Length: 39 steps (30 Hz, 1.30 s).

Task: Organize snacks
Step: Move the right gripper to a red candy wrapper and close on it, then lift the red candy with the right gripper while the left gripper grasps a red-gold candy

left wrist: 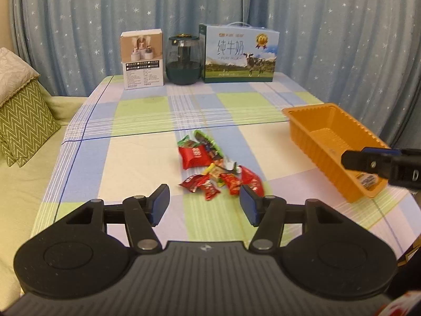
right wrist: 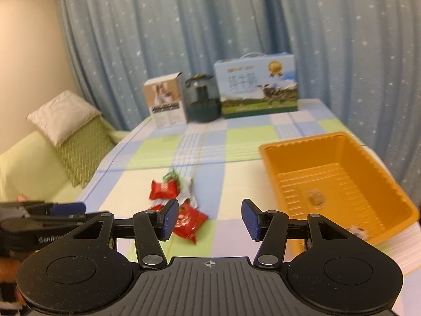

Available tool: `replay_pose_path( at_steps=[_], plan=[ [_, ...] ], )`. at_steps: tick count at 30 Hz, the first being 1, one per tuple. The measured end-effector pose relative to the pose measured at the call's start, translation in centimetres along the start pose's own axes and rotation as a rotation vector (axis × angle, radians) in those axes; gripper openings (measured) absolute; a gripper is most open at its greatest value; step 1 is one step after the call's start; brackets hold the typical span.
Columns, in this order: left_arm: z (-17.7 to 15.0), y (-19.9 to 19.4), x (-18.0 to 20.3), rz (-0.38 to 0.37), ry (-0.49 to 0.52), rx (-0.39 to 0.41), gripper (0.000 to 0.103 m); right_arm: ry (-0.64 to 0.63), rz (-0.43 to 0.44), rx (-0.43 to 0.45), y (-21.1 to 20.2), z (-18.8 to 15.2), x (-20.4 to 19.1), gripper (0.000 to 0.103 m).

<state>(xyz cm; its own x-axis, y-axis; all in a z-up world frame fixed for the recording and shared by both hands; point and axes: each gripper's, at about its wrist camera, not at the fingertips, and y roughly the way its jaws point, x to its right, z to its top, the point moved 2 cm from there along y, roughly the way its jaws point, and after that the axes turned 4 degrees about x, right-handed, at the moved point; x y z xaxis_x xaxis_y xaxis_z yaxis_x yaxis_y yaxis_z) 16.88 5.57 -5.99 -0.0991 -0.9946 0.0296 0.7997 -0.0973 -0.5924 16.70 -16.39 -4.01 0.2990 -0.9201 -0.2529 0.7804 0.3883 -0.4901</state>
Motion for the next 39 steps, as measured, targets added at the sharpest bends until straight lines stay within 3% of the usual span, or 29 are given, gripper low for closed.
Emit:
replay_pose_path(
  at_steps=[13, 19, 29, 31, 34, 39],
  plan=[
    [0.2, 7.1, -2.3, 0.02, -0.049, -0.065, 0.055, 0.171, 0.094, -0.135, 10.4, -2.4, 1.8, 0.053],
    [-0.2, 9.4, -2.7, 0.046, -0.046, -0.1, 0.055, 0.285, 0.108, -0.191, 12.9, -3.1, 2.5, 0.053],
    [-0.7, 10.0, -4.1, 0.059, -0.124, -0.142, 0.055, 0.264, 0.081, -0.22, 14.9, -3.8, 1.9, 0.052],
    [-0.7, 10.0, -4.1, 0.056, -0.133, -0.141, 0.055, 0.268, 0.081, -0.222, 15.0, -3.9, 1.9, 0.038],
    [-0.6, 10.0, -3.9, 0.046, -0.133, -0.14, 0.055, 0.246, 0.078, -0.219, 14.8, -3.9, 1.8, 0.03],
    [-0.8, 10.1, -3.2, 0.011, -0.135, -0.14, 0.055, 0.11, 0.0, -0.187, 13.8, -3.5, 1.3, 0.028]
  ],
)
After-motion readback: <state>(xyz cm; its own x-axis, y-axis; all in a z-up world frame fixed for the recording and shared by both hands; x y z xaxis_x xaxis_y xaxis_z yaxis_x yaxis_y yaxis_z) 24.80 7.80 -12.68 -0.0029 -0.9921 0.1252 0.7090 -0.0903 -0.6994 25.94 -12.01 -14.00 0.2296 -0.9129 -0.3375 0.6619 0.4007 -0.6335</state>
